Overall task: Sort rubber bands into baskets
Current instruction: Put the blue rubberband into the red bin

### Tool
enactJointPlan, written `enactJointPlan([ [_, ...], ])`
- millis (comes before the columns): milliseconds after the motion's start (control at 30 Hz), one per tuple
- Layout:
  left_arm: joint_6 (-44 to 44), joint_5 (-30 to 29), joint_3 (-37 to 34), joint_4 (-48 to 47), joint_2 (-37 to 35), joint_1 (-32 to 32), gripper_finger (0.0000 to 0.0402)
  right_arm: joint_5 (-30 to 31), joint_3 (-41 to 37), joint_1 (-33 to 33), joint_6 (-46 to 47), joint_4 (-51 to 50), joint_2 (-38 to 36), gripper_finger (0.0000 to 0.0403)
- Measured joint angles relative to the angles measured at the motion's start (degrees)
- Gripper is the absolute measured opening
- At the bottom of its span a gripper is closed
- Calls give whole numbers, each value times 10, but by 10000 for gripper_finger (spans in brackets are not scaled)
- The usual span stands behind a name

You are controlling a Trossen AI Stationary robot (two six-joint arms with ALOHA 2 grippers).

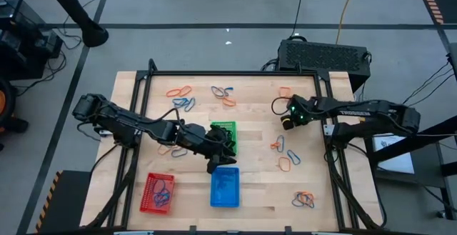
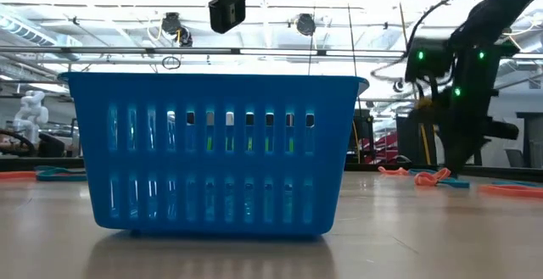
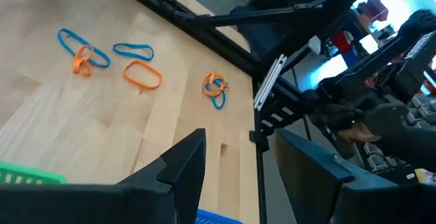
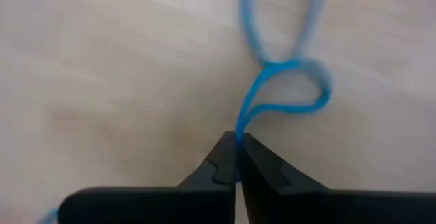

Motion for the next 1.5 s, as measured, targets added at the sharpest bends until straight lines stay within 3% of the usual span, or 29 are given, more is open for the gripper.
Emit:
enactJointPlan([
  [267,-15,-2,0,69,21,4,180,-131,52,66,38,58,-117,1],
  [433,-129,-2,0,194,87,10,180,-140,85,154,88,167,-162,1],
  [567,-100,0,0,290,131,14,180,-139,109,221,114,228,-165,0],
  [833,165,9,3,310,100,6,179,-76,128,344,162,296,-141,0],
  [1100,546,-116,28,215,74,-48,179,-30,128,434,224,386,-70,0],
  [1300,640,-179,56,142,79,-48,179,-21,128,478,256,479,-1,0],
  [1500,645,-115,62,103,79,-48,180,0,128,496,275,532,41,0],
])
